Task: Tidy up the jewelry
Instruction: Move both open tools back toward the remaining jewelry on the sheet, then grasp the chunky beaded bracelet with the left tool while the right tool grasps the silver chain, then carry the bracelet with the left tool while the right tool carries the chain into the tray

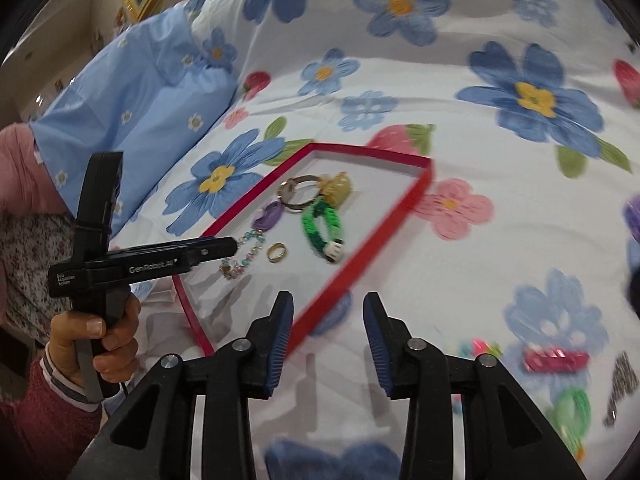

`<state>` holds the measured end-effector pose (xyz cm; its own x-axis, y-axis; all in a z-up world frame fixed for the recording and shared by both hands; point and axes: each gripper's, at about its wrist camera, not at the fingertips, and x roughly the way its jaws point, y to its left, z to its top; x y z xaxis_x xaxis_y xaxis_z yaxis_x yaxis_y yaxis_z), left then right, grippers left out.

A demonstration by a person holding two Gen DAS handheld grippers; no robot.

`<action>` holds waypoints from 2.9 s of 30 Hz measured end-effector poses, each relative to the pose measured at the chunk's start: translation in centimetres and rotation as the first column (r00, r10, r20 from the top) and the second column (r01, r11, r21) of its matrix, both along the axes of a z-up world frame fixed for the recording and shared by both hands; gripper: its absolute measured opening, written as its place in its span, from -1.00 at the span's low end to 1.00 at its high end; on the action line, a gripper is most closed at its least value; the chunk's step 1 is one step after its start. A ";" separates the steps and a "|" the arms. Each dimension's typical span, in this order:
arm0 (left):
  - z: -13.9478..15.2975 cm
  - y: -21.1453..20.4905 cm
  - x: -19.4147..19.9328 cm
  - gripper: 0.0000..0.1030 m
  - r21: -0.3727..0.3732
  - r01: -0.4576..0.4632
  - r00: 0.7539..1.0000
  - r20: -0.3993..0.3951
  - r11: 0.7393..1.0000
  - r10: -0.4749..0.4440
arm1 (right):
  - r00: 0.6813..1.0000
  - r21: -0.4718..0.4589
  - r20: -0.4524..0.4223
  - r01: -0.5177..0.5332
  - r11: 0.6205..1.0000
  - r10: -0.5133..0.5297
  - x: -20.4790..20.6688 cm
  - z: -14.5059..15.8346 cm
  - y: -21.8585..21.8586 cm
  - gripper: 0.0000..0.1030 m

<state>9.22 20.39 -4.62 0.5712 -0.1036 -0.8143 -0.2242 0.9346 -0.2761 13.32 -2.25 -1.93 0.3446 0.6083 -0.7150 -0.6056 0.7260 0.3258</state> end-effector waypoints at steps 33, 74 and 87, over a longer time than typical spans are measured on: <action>2.9 -15.7 -1.0 -0.05 0.031 0.305 0.952 0.006 0.952 -0.306 | 0.916 -0.028 -0.012 0.401 0.916 -0.401 -2.8 -1.6 -20.8 -0.07; -1.7 -21.9 4.1 -0.66 0.032 0.438 0.899 -0.033 0.899 -0.437 | 0.900 -0.089 0.011 0.434 0.896 -0.435 3.2 -5.0 -20.5 -0.74; 3.2 -17.5 0.5 -0.66 0.001 0.350 0.933 0.093 0.937 -0.348 | 0.935 0.099 0.032 0.348 0.932 -0.352 1.0 0.7 -17.5 -0.74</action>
